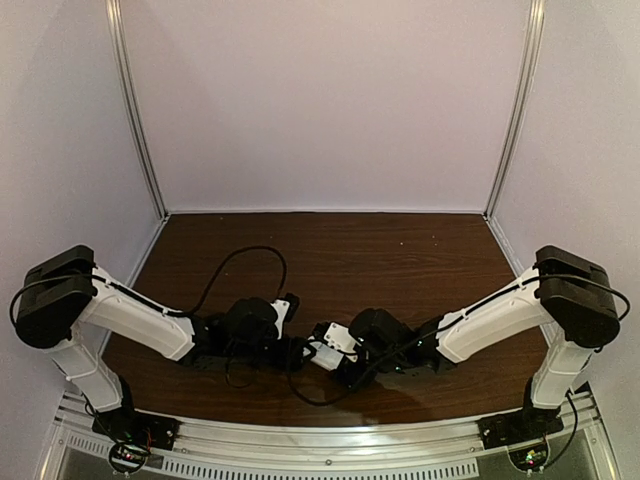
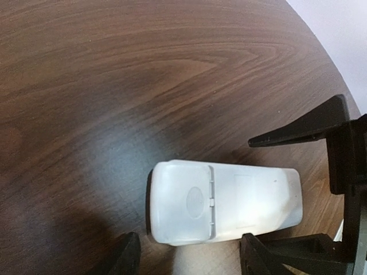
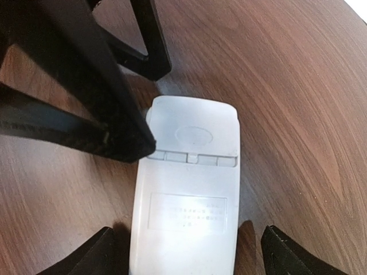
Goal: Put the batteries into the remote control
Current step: Place the battery cover on the remote control without the battery cover, then press the battery cover on the remote control without the battery cover.
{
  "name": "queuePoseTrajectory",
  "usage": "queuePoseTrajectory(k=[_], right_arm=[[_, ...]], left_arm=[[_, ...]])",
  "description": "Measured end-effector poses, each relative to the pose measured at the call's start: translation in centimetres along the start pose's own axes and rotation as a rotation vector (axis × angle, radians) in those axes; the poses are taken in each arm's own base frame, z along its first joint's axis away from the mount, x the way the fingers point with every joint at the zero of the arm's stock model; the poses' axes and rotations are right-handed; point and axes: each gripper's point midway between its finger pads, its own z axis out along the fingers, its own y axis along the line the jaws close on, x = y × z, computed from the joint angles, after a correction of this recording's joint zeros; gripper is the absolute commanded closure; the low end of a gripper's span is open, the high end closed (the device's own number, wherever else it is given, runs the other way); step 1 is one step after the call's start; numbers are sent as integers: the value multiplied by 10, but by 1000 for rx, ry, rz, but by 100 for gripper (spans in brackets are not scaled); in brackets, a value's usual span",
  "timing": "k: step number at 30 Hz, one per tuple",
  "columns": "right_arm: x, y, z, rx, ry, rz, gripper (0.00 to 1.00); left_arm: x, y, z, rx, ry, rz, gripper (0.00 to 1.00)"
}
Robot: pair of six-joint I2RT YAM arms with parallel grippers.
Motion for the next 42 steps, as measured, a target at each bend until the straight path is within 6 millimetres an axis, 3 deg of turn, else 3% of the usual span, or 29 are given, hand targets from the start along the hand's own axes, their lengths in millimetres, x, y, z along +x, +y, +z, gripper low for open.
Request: queuePoseTrajectory(k=[9, 18, 28, 42], right_arm=[[6, -1, -7, 0, 3, -9, 13], [6, -1, -7, -2, 3, -22, 14], [7, 0, -7, -5, 6, -29, 16], [7, -1, -6, -9, 7, -28, 18]], left_arm=[[-17, 5, -8, 5, -50, -17, 42], [-9, 14, 1, -19, -18, -2, 45], [-23, 14, 7, -24, -35, 7, 49], [-11, 19, 21, -20, 21, 13, 62]])
